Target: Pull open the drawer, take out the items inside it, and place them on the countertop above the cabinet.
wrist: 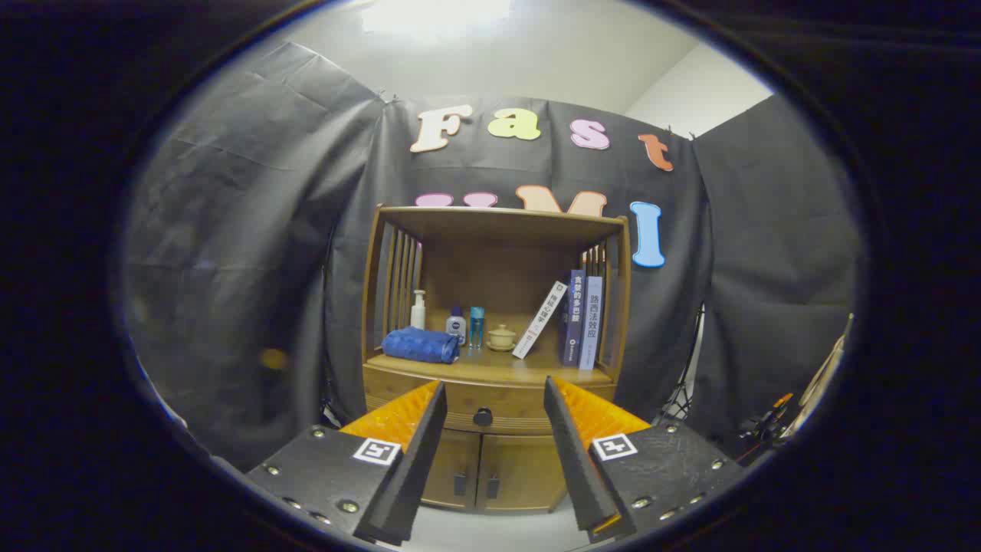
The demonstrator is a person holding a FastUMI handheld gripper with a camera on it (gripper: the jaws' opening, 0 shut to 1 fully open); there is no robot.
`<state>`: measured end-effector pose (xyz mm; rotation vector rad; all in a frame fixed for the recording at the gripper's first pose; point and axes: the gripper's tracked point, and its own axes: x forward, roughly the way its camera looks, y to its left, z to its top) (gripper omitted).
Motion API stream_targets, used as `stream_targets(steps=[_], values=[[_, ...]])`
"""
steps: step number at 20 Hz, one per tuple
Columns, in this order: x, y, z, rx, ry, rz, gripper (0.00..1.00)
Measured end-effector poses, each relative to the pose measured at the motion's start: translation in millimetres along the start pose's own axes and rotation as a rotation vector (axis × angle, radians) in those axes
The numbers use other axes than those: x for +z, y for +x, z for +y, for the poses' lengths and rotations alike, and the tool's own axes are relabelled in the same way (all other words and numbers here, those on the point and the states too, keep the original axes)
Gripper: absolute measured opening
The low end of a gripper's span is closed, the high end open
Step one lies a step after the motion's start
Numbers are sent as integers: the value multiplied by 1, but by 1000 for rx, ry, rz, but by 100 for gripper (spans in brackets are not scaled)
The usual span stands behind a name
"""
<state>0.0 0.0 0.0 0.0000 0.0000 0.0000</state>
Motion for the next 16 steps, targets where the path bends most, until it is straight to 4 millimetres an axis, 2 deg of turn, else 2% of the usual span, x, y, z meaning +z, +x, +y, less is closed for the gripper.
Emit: stream_targets(steps=[7,16], values=[[-6,-13,-10,-47,20,23,76],[-11,-15,-18,-71,63,18,76]])
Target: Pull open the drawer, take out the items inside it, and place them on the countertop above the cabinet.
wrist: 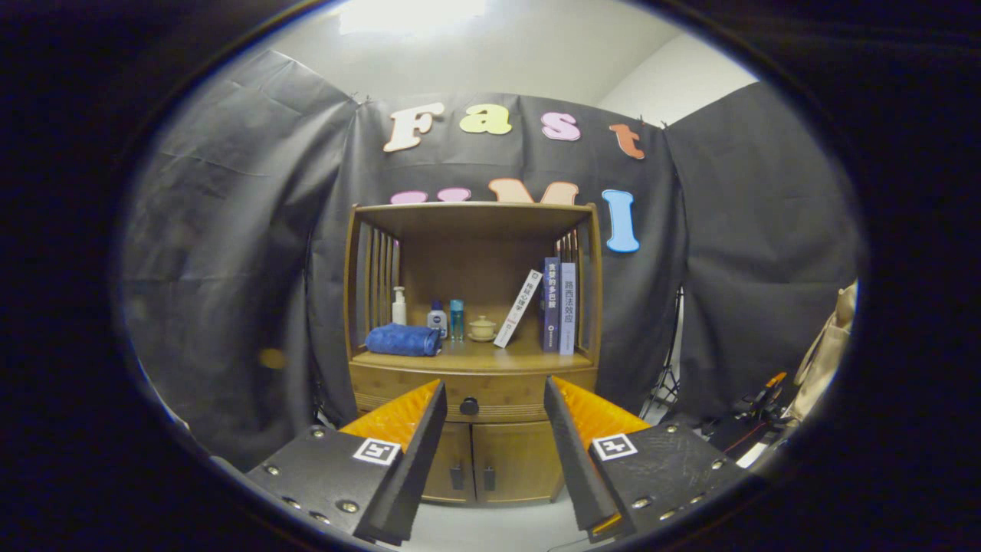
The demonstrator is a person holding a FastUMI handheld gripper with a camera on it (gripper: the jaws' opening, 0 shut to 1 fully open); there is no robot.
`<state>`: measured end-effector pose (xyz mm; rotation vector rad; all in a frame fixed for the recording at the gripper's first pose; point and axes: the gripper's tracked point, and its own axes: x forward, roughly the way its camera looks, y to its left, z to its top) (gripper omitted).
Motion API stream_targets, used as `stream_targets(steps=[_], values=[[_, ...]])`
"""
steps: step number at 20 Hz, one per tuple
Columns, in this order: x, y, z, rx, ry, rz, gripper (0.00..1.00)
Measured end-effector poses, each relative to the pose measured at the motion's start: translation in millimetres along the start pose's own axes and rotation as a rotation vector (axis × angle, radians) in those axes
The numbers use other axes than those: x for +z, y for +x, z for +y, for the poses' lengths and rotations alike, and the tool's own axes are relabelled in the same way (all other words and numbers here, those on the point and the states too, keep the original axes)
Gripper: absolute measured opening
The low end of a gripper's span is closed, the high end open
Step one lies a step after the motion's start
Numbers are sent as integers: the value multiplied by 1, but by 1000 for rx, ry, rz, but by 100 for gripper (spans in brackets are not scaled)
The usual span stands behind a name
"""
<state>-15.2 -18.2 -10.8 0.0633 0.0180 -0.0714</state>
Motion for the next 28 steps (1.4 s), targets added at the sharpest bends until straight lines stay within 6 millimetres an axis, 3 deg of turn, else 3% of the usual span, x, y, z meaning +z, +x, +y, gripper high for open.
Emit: stream_targets(steps=[6,9,12,16,21,25,28], values=[[-5,10,-1,-1,16,-12,76],[-6,35,-12,-34,5,-46,76],[-8,74,0,23,32,-92,76],[-36,130,4,74,102,-79,76],[-100,195,-7,-11,131,35,76],[-145,233,20,98,102,153,76],[-162,255,37,147,145,174,76]])
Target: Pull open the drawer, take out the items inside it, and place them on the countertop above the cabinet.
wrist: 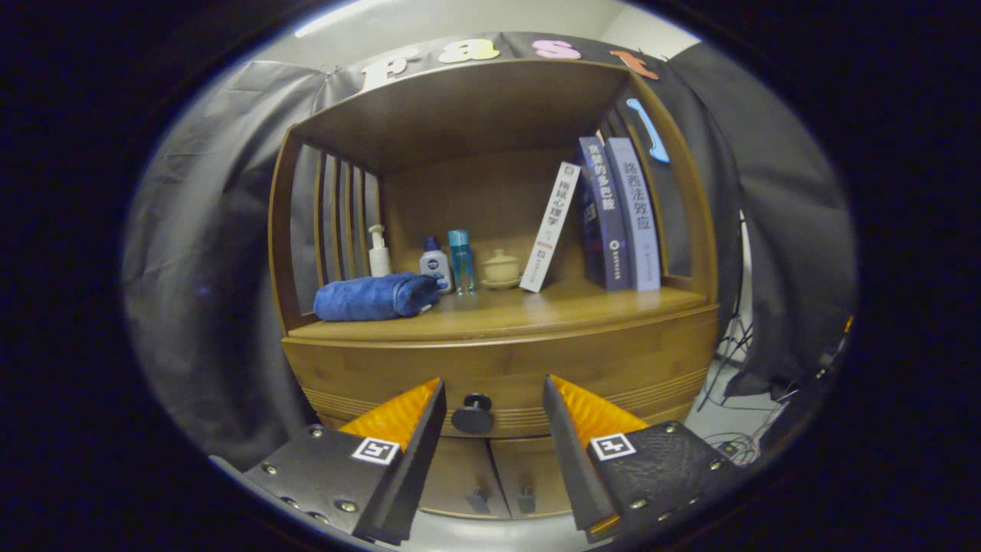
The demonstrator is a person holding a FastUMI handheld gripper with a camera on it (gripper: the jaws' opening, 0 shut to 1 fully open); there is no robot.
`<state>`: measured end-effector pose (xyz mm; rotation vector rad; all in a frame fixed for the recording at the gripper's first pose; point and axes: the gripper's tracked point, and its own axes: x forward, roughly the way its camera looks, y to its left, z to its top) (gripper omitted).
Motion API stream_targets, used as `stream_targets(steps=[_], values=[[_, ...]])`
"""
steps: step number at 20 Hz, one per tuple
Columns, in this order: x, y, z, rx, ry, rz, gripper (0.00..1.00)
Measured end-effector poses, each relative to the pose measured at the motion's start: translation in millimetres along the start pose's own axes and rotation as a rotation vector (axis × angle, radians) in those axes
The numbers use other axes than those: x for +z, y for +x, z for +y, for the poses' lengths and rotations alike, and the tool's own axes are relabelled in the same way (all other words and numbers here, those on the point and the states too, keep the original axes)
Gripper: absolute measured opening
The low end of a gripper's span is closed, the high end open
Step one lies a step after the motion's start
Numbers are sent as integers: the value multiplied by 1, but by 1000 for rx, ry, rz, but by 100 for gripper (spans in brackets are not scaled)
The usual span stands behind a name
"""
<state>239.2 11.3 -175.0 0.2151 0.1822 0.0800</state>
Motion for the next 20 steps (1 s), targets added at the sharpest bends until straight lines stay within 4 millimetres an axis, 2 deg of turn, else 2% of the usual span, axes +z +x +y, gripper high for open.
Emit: stream_targets(steps=[3,7,9,12,14,15,16,19,20], values=[[-17,22,6,4,5,33,76],[-39,38,4,-29,-2,83,56],[-44,56,4,-44,3,87,46],[-54,59,8,-47,-8,129,50],[-50,59,9,-57,-21,120,52],[-54,74,5,-59,-17,127,47],[-52,65,7,-63,-8,125,41],[-53,61,9,-89,14,134,37],[-53,52,8,-91,6,146,37]])
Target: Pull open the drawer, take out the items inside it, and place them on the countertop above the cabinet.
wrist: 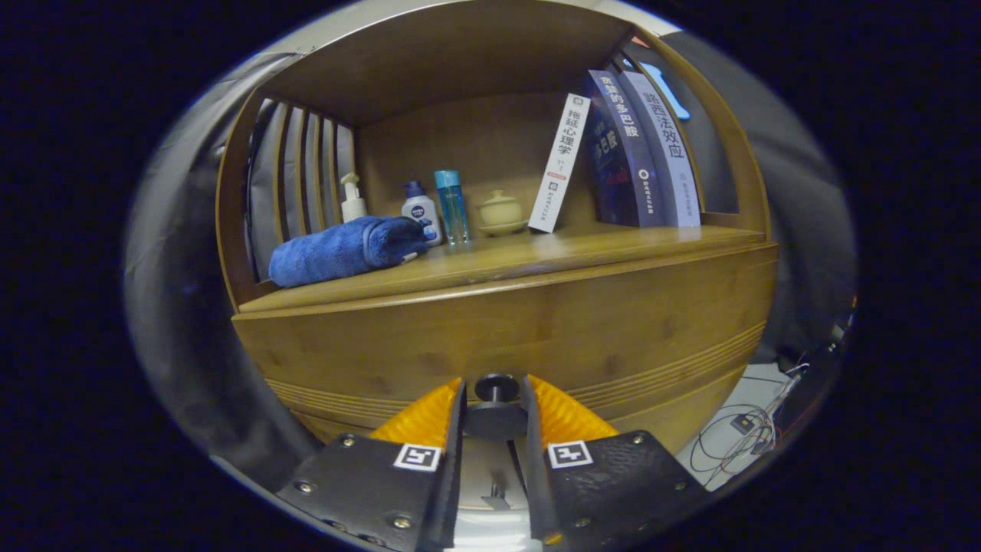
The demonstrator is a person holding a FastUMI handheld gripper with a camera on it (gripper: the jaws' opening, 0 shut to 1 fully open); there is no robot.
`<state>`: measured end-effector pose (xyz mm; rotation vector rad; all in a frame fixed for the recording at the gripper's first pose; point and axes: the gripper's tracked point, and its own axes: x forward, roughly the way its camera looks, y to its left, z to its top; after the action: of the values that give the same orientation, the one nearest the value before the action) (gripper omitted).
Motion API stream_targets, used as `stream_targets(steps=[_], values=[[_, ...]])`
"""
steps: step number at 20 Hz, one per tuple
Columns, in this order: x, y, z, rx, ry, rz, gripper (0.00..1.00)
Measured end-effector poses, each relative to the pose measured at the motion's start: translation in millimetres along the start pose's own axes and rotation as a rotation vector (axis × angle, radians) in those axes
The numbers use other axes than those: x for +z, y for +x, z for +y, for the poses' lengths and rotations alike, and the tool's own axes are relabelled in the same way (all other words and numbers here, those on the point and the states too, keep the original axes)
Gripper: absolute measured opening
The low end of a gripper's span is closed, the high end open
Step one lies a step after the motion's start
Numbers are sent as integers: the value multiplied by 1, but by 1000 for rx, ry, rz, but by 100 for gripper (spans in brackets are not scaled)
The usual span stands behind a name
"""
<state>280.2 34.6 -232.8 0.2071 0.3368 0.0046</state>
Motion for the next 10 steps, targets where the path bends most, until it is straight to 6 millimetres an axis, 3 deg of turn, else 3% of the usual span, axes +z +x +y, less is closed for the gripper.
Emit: stream_targets(steps=[1,2,10], values=[[-2,4,1,2,3,4,29],[-3,-1,1,2,5,6,29],[-23,-81,2,-48,28,42,28]])
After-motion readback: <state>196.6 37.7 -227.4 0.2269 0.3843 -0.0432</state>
